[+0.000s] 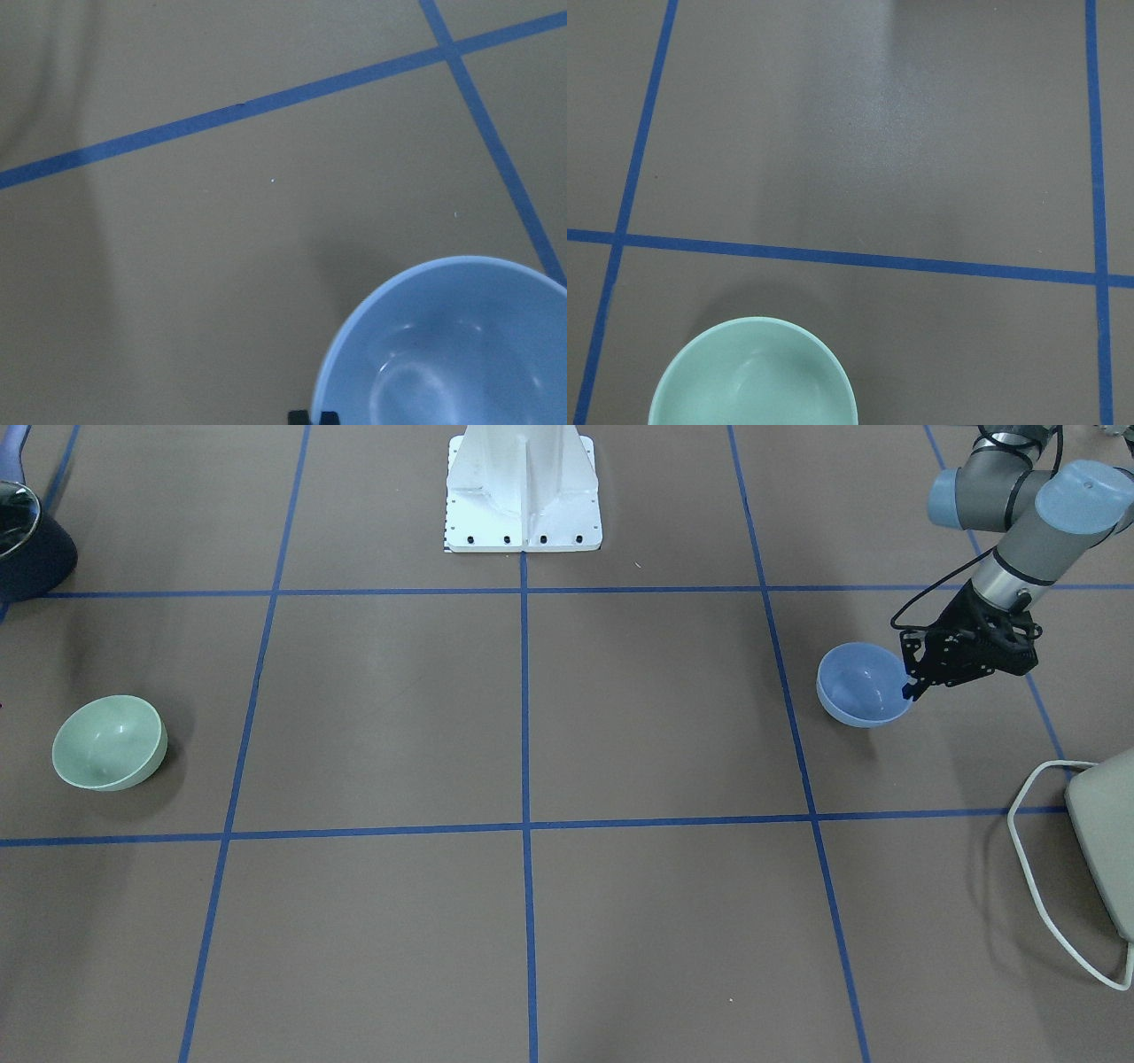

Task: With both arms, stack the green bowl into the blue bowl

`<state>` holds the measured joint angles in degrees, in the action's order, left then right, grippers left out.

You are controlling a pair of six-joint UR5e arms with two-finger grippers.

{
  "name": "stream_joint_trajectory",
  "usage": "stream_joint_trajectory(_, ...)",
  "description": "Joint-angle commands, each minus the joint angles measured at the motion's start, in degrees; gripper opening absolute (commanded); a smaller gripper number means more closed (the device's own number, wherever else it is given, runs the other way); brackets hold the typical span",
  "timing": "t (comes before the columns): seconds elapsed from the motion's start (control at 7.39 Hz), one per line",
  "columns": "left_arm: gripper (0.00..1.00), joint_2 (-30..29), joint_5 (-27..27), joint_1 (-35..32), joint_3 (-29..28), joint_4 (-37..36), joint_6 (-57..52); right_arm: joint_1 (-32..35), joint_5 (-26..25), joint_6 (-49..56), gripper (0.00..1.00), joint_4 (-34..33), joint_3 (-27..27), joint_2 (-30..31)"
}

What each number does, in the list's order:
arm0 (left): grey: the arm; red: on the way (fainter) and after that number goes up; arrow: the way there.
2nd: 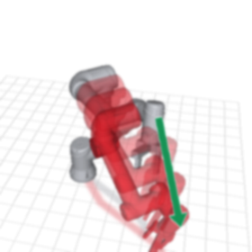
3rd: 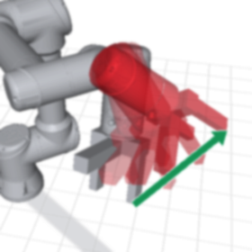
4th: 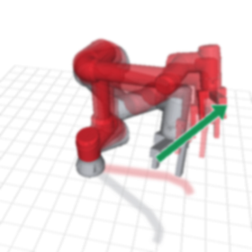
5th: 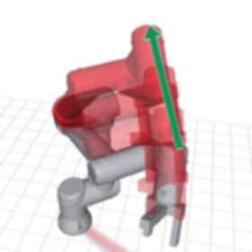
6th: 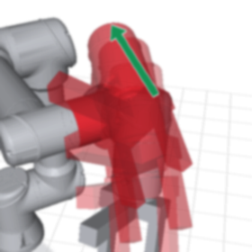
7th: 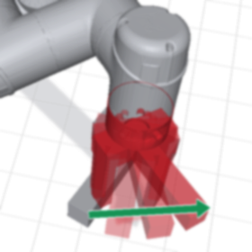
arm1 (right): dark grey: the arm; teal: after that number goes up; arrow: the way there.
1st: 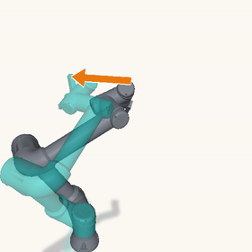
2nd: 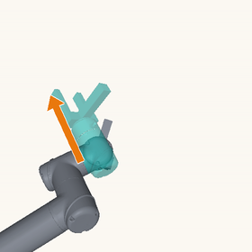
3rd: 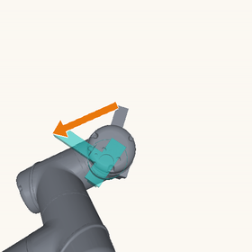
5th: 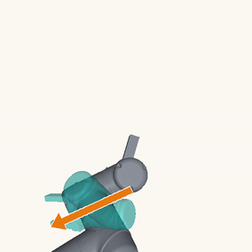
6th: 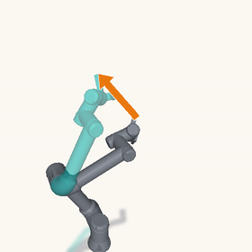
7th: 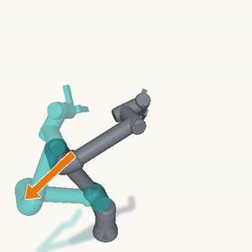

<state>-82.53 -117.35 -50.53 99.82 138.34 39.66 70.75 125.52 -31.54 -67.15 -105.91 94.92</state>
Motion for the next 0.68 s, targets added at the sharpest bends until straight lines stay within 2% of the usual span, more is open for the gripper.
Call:
stream_joint_trajectory(0.0,0.0,-4.8,0.02,0.17,5.35,-8.28,5.82,0.0,0.07,-0.01,1.0,0.0,0.0,0.0)
stream_joint_trajectory(0.27,0.0,-18.04,0.45,2.61,6.35,-22.17,12.17,-0.17,0.16,0.07,1.0,0.0,0.0,0.0)
stream_joint_trajectory(0.54,0.0,-32.98,2.64,10.24,4.95,-37.01,18.49,-0.26,0.07,-0.01,1.0,0.09,0.17,0.0)
